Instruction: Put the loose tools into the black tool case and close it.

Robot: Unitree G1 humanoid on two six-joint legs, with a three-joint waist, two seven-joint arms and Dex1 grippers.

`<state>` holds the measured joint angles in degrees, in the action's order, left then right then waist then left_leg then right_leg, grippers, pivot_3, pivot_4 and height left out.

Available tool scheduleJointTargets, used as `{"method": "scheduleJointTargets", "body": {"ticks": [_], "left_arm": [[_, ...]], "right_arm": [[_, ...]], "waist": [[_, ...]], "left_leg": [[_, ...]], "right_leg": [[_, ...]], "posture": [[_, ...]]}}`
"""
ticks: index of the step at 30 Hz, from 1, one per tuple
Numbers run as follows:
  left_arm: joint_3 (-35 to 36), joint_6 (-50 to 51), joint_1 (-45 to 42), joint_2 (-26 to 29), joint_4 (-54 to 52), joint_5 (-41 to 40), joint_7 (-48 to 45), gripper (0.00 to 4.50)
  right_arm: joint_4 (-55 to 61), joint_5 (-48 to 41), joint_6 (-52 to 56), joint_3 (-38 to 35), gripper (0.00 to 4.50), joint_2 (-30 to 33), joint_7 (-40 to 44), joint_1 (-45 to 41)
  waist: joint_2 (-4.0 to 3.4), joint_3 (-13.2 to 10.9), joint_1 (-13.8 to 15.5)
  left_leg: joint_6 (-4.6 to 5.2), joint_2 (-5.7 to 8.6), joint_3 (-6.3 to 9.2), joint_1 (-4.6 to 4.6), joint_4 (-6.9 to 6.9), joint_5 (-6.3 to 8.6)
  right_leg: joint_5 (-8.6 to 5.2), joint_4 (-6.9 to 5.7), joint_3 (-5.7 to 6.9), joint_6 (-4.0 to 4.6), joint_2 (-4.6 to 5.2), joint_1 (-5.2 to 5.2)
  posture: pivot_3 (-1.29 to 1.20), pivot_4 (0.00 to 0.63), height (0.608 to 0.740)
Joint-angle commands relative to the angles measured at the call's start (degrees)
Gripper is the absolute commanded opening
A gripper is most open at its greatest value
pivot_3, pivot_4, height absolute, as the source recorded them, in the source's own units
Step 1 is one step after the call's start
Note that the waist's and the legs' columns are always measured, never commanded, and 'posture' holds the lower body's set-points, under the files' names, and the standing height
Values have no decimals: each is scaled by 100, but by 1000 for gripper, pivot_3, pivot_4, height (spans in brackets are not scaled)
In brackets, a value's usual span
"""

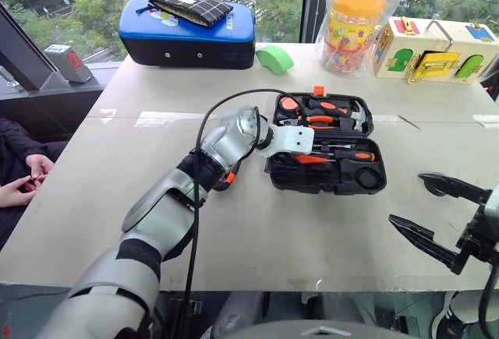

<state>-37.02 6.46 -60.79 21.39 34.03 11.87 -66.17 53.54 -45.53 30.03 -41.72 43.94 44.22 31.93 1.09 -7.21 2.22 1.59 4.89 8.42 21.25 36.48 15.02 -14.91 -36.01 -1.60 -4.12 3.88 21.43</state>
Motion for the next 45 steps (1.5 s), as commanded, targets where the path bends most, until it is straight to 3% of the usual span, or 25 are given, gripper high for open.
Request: {"method": "scheduleJointTargets", "body": {"ticks": [1, 24, 32, 38, 45], "left_arm": [[-2, 91, -97, -83, 198, 332, 46, 308], [516, -404, -981, -504, 1389, 412, -15, 308], [443, -1112, -980, -455, 1667, 644, -7, 308], [1005, -532, -1114, -678, 1491, 45, -515, 308], [658, -1044, -1076, -405, 1718, 617, -507, 308]], "right_arm": [[174, -41, -57, -88, 4500, -42, -108, 15], [248, 58, -78, 200, 4500, 3, -235, -81], [319, 68, -82, 275, 4500, -36, -293, -73], [404, 59, -100, 215, 4500, -84, -294, 61], [470, 78, -108, 229, 4500, -139, -342, 133]], "waist": [[0, 1, 2], [11, -13, -6], [18, -18, -6], [21, -20, -8], [20, -18, -134]], "left_leg": [[0, 0, 0, -4, 0, 0], [1, -4, 8, -13, -3, 1], [1, -2, 10, -10, -2, 1], [1, -1, 9, -9, -1, 1], [1, -4, 10, -14, -2, 1]], "right_leg": [[0, 0, 0, 0, -13, -4], [5, 2, 11, 9, -19, -22], [5, 2, 14, 8, -19, -22], [5, 2, 15, 8, -19, -22], [5, 0, 14, 7, -22, -23]], "posture": [[0, 150, 740], [0, 150, 740], [0, 150, 740], [0, 150, 740], [0, 150, 740]]}}
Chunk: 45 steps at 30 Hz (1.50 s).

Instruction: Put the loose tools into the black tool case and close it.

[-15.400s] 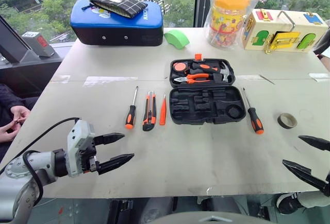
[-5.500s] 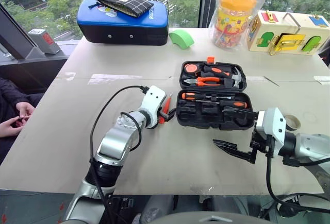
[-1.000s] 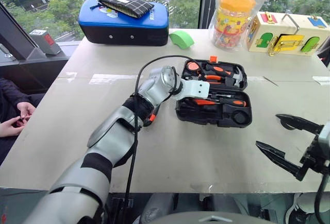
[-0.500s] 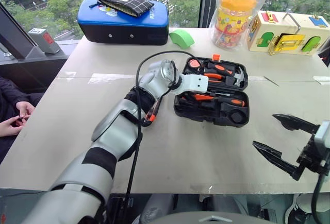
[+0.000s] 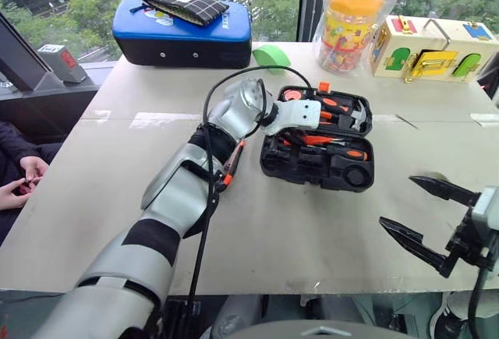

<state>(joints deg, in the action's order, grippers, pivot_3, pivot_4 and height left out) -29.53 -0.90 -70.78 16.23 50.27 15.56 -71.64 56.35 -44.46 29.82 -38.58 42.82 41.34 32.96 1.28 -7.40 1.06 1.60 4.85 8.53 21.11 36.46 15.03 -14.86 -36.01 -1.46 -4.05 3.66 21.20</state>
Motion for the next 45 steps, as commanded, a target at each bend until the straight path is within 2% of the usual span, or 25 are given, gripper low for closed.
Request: {"method": "scheduleJointTargets", "body": {"ticks": [1, 19, 33, 45], "left_arm": [[-103, -330, -81, 111, 138, 282, 44, 308], [-245, -670, -36, 103, 767, 797, 199, 308], [-231, -577, 86, 262, 455, 762, -294, 308], [-216, -602, 53, 58, 647, 855, -77, 308]], "right_arm": [[194, -30, -91, -90, 4500, -31, -57, 40], [324, -55, -95, -146, 4500, -83, -147, 229], [239, -17, 48, -15, 4500, 47, -323, 35], [347, -108, 201, 60, 4500, 110, -561, -108]], "waist": [[0, 0, -23], [1, 5, -31], [1, 5, -34], [2, 7, -23]], "left_leg": [[0, 0, 0, 0, 0, 0], [1, 0, -10, -14, 1, 0], [1, 0, -13, -24, 1, 1], [1, 1, -12, -24, 0, 1]], "right_leg": [[0, -1, 0, 0, 0, 0], [-1, -17, -9, -2, 0, -3], [-4, -33, -14, -6, 0, -3], [-5, -35, -13, -7, 1, -3]], "posture": [[0, 150, 740], [0, 150, 740], [0, 150, 740], [0, 150, 740]]}}
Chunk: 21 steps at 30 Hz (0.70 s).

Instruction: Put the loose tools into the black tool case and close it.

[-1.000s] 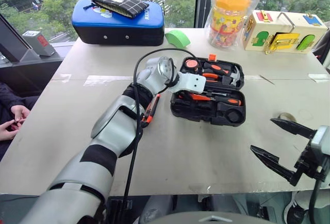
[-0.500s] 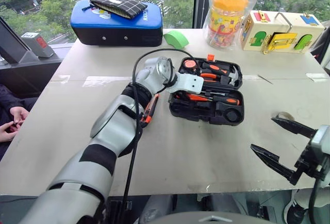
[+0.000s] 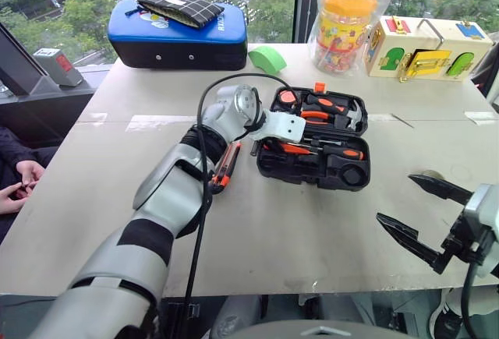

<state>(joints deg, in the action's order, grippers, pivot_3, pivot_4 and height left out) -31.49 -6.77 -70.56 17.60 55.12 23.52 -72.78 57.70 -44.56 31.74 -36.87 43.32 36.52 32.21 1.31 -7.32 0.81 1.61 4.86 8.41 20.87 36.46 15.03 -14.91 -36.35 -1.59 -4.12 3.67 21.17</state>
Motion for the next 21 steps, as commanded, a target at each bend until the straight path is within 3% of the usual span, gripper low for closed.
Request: {"method": "scheduleJointTargets", "body": {"ticks": [1, 4, 5, 6, 7, 10, 14, 17, 21], "left_arm": [[-12, -11, 13, -106, 206, 60, 64, 308], [35, -38, -28, -175, 305, 12, 83, 308], [51, -80, -42, -191, 331, -14, 53, 1318], [63, -110, -52, -203, 351, -30, 32, 1341], [140, -52, -59, -213, 336, -109, -34, 1986], [571, 248, -134, -197, 203, -550, -308, 2725], [1392, 730, -93, -176, -106, -1464, -640, 2725], [1744, 942, 283, -61, -433, -1816, -553, 2136], [2056, 1570, 947, -171, -1179, -2069, 129, 585]], "right_arm": [[214, -109, 23, -112, 4500, 73, -96, -51], [223, -150, 61, -105, 4500, 110, -152, -97], [225, -162, 72, -102, 4500, 121, -167, -105], [227, -171, 81, -101, 4500, 128, -179, -110], [228, -176, 89, -102, 4500, 136, -183, -113], [230, -208, 87, -95, 4500, 162, -216, -111], [229, -174, 75, -30, 4500, 159, -243, -112], [217, -97, 76, 83, 4500, 128, -262, -163], [185, -5, 33, 193, 4500, 78, -241, -176]], "waist": [[0, 1, 2], [0, 3, 4], [0, 3, 4], [2, 3, 3], [3, 3, 0], [2, 2, -4], [4, -1, -6], [4, -1, -8], [1, 3, -20]], "left_leg": [[0, 0, 0, 0, 0, 0], [0, 2, 0, 0, 1, 0], [0, 2, 0, 0, 2, 0], [0, 2, 0, 0, 2, 0], [0, 2, 0, 0, 2, 0], [0, 2, 0, 1, 1, 0], [0, 2, 2, 15, 1, 0], [0, 2, 2, 15, 2, 0], [0, 2, -1, 0, 4, 0]], "right_leg": [[0, 0, 0, 0, 0, 0], [0, 0, 0, -1, 1, -1], [-1, -1, 0, -1, 2, -1], [-1, -1, 1, -1, 2, -1], [-1, -2, 1, -1, 2, -1], [-4, -1, 1, -7, 1, 0], [-6, -1, 4, -8, 1, 12], [-5, -3, 2, -8, 2, 13], [-5, -10, -4, -7, 3, 4]], "posture": [[0, 150, 740], [0, 150, 740], [0, 150, 740], [0, 150, 740], [0, 150, 740], [0, 150, 740], [0, 150, 740], [0, 150, 740], [0, 150, 740]]}}
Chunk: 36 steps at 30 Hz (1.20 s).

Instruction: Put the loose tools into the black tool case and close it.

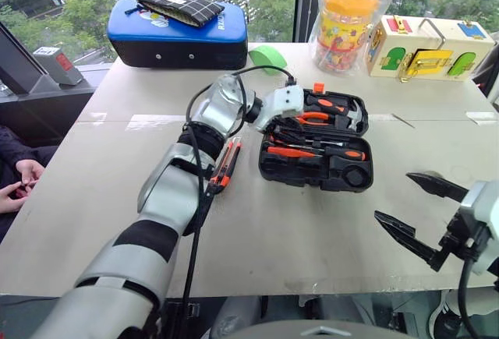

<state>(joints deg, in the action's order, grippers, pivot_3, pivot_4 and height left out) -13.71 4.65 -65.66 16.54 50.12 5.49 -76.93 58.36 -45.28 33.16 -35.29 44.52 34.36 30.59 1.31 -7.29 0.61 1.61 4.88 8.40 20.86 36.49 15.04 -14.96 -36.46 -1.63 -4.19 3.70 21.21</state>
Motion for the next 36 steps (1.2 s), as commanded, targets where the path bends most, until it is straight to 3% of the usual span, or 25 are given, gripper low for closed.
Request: {"method": "scheduleJointTargets", "body": {"ticks": [1, 8, 13, 19, 24, 29, 32, 36], "left_arm": [[375, 622, 673, -147, -934, -340, 807, 160], [394, 909, 1862, -456, -2057, -256, 2197, 54], [39, 732, 2022, -662, -1527, 180, 3050, 54], [-431, 452, 2111, -628, -1252, 466, 3065, 54], [334, 203, 2225, -755, -1770, -448, 3014, 54], [1308, 1776, 2616, -376, -3562, -1572, 3073, 54], [2045, 2868, 2941, 41, -4578, -1984, 3636, 721], [2314, 3721, 3787, 594, -5794, -1992, 4105, 2571]], "right_arm": [[118, 87, -126, 47, 4500, -63, -13, 2], [120, 191, -223, 78, 4500, -184, 75, 104], [147, 244, -222, 150, 4500, -180, 80, 85], [163, 210, -201, 162, 4500, -138, 31, 40], [163, 213, -225, 316, 4500, -114, -34, -62], [161, 197, -219, 483, 4500, -55, -49, -277], [103, 108, -152, 544, 4500, 18, -41, -501], [4, 42, -120, 684, 4500, 69, 37, -698]], "waist": [[0, 0, 2], [7, -3, 46], [9, 4, 48], [5, 32, 49], [0, 35, 37], [1, 24, 3], [-3, 25, -9], [-9, 29, 20]], "left_leg": [[0, 0, 1, 0, 0, 0], [-1, 1, 3, 3, 4, 0], [-2, 4, 3, -2, 4, 0], [-2, 7, 1, -6, 3, 0], [-1, 7, 1, -9, 3, 1], [-3, 0, 4, 2, -3, 0], [-4, -3, 3, -1, -7, 0], [-5, -2, 1, -9, -10, 0]], "right_leg": [[0, 0, 0, 0, 0, 1], [1, -1, -1, 1, 29, 0], [1, -2, 1, 1, 30, -3], [1, -2, 1, 0, 31, -6], [0, -1, 1, 0, 34, -9], [0, -1, 1, 2, 31, 5], [0, -2, -4, 2, 29, 9], [0, 3, -4, 2, 29, 7]], "posture": [[0, 150, 740], [0, 150, 740], [0, 150, 740], [0, 150, 740], [0, 150, 740], [0, 150, 740], [0, 150, 740], [0, 150, 740]]}}
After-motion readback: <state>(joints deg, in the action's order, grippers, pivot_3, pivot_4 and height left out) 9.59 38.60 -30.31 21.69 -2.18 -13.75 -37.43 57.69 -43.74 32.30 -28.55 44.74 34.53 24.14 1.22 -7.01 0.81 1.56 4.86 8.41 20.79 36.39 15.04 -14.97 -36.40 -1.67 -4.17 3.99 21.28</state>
